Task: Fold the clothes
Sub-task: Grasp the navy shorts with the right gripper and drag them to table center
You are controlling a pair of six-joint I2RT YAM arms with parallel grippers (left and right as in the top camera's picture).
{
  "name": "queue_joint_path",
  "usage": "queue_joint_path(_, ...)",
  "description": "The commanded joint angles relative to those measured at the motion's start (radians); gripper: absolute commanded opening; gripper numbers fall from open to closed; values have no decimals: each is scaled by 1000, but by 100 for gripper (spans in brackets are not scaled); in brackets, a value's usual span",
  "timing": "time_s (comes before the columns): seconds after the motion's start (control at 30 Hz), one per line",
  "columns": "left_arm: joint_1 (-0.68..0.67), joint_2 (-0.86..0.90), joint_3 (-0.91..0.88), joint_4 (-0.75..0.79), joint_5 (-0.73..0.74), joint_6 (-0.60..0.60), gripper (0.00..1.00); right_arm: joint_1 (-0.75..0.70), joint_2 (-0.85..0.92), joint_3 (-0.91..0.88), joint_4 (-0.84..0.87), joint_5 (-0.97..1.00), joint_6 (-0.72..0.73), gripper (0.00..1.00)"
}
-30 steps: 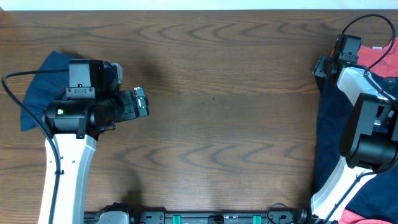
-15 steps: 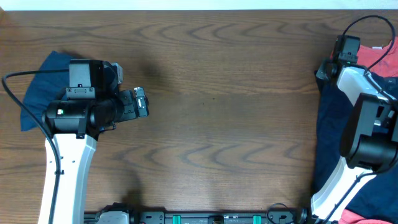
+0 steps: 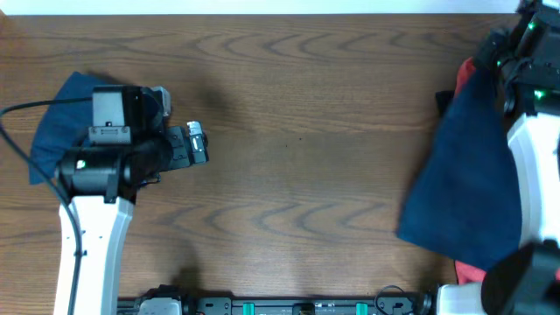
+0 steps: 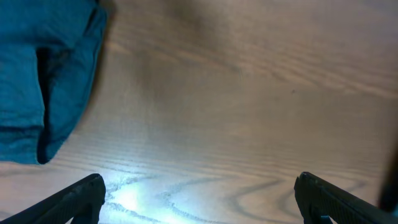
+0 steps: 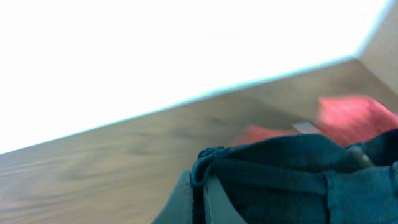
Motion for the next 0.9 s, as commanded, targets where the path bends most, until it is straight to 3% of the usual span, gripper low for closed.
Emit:
queue_joint_path(0.0, -3, -67, 79, 4, 10, 6, 98, 140, -97, 32, 0, -246, -22, 1)
queue_joint_path(0.1, -3, -119, 123, 4, -44, 6, 98, 298, -127, 32, -37, -271, -22, 2)
queue_joint_path(0.17, -3, -156, 145, 4, -113, 6, 98, 428, -124, 31, -80, -271, -23, 9)
queue_joint_path(0.27, -3, -205, 164, 8, -204, 6, 98, 592, -109, 31, -127, -237, -63, 69)
queue_joint_path(0.37, -3, -233, 164, 19, -220, 6, 98, 681, -113, 32, -136, -43, -49, 87)
queue_joint_path(0.5, -3, -222, 164, 18, -202, 6, 98, 674, -148, 32, -154, 91, 14, 89)
queue_joint_path(0.6, -3, -164, 164, 27, -90, 6, 98, 625, -196, 32, -190, 94, 59, 89)
queue_joint_path(0.87, -92, 172, 164, 61, 84, 24, 98, 454, -332, 32, -379, 87, 194, 89)
